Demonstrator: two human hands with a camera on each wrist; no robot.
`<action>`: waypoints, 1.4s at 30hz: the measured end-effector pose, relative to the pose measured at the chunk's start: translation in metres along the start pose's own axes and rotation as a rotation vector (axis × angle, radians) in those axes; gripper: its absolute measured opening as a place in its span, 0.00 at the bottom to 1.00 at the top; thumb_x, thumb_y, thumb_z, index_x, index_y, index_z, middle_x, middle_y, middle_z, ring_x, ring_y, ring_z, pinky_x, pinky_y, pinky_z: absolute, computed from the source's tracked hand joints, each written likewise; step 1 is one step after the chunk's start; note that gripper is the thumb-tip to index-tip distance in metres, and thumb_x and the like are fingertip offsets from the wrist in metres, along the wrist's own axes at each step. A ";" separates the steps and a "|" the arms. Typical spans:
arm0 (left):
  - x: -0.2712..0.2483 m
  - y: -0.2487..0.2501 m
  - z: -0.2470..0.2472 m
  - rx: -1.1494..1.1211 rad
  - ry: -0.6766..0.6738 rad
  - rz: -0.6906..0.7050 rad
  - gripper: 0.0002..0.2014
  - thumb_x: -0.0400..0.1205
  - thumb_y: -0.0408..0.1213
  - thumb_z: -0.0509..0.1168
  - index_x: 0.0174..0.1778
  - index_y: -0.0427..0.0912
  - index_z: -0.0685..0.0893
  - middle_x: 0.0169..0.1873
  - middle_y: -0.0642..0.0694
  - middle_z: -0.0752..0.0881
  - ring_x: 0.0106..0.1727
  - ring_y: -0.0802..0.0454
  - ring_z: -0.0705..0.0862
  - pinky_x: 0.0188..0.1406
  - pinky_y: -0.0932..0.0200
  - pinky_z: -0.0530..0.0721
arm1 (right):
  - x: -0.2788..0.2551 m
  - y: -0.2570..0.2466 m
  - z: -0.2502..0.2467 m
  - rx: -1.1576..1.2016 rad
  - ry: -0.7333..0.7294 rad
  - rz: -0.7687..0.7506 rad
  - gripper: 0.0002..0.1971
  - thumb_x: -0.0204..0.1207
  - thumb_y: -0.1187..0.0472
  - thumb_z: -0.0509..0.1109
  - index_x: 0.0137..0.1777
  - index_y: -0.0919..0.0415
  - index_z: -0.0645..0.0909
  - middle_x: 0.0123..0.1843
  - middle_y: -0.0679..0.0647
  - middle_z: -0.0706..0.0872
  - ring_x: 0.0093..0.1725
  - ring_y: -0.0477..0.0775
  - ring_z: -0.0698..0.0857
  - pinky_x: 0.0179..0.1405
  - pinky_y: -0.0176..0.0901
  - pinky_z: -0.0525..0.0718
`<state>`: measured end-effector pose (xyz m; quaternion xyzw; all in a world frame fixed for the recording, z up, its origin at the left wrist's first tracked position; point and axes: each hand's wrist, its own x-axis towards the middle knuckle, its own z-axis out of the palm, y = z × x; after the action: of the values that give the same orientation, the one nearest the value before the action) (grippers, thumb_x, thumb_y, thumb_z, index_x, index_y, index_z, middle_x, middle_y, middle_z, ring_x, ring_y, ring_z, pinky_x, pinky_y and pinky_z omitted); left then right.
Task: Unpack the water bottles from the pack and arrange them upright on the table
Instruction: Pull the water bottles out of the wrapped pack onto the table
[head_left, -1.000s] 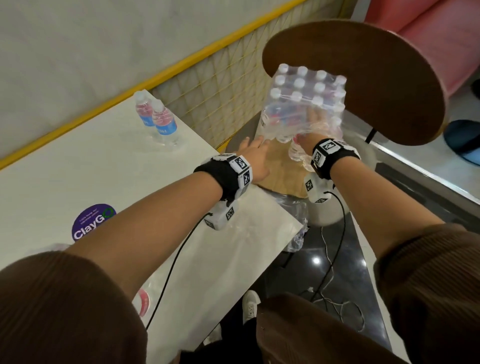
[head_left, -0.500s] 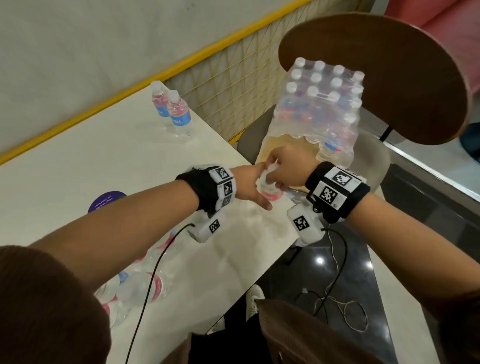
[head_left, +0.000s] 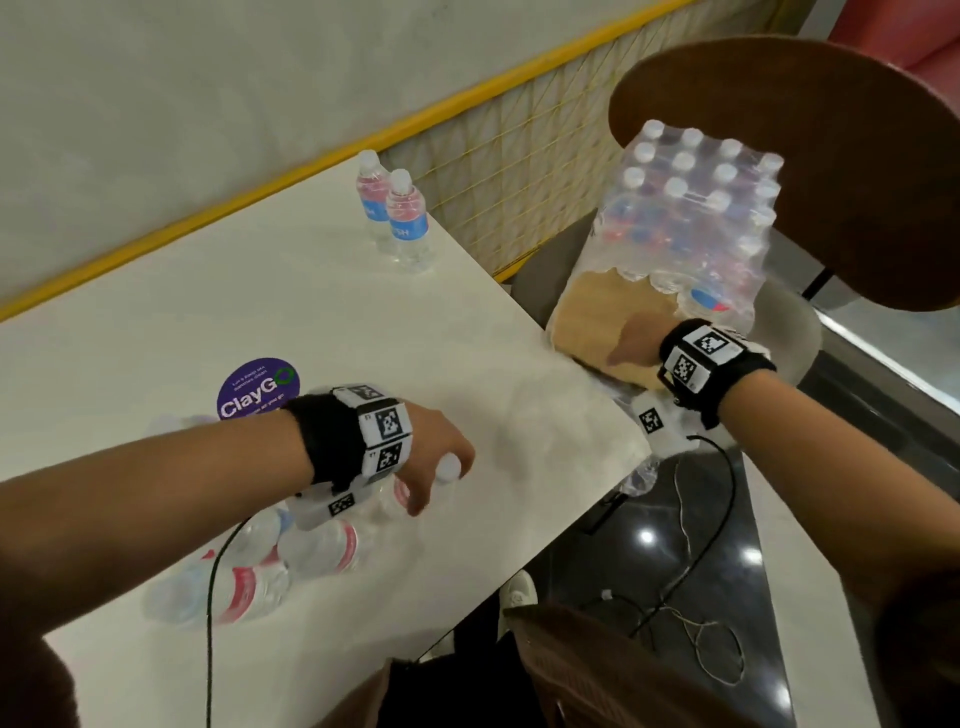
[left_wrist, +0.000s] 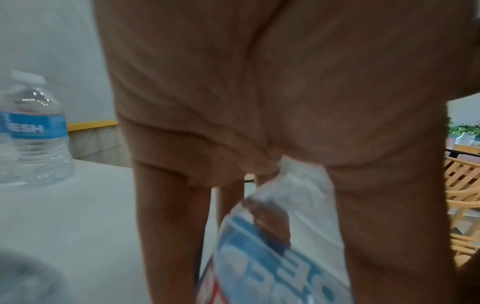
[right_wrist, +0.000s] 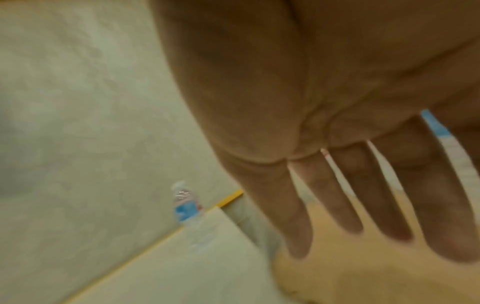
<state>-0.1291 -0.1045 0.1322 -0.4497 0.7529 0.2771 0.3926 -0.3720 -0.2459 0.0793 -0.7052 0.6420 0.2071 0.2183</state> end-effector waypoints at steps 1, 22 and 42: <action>-0.003 -0.002 0.000 0.027 -0.013 -0.015 0.28 0.69 0.41 0.77 0.65 0.53 0.77 0.57 0.51 0.82 0.56 0.49 0.81 0.43 0.58 0.74 | 0.005 0.009 -0.004 -0.012 0.034 0.060 0.31 0.76 0.47 0.69 0.75 0.63 0.72 0.74 0.63 0.76 0.71 0.64 0.75 0.72 0.54 0.73; -0.025 -0.019 -0.014 0.030 0.039 -0.038 0.27 0.81 0.47 0.66 0.77 0.54 0.68 0.71 0.55 0.76 0.71 0.52 0.75 0.64 0.55 0.74 | 0.009 0.036 -0.012 -0.058 0.194 0.206 0.27 0.67 0.69 0.68 0.69 0.61 0.75 0.57 0.62 0.82 0.56 0.66 0.83 0.59 0.59 0.85; 0.037 0.016 -0.070 -0.643 0.565 0.201 0.38 0.67 0.41 0.80 0.70 0.43 0.70 0.57 0.47 0.83 0.59 0.47 0.83 0.59 0.54 0.81 | -0.086 -0.053 -0.031 0.373 0.135 -0.184 0.15 0.60 0.37 0.71 0.42 0.44 0.79 0.25 0.44 0.89 0.27 0.38 0.87 0.35 0.36 0.86</action>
<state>-0.1780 -0.1682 0.1395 -0.5318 0.7461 0.4002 -0.0177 -0.3261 -0.1892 0.1556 -0.7205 0.6154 0.0161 0.3193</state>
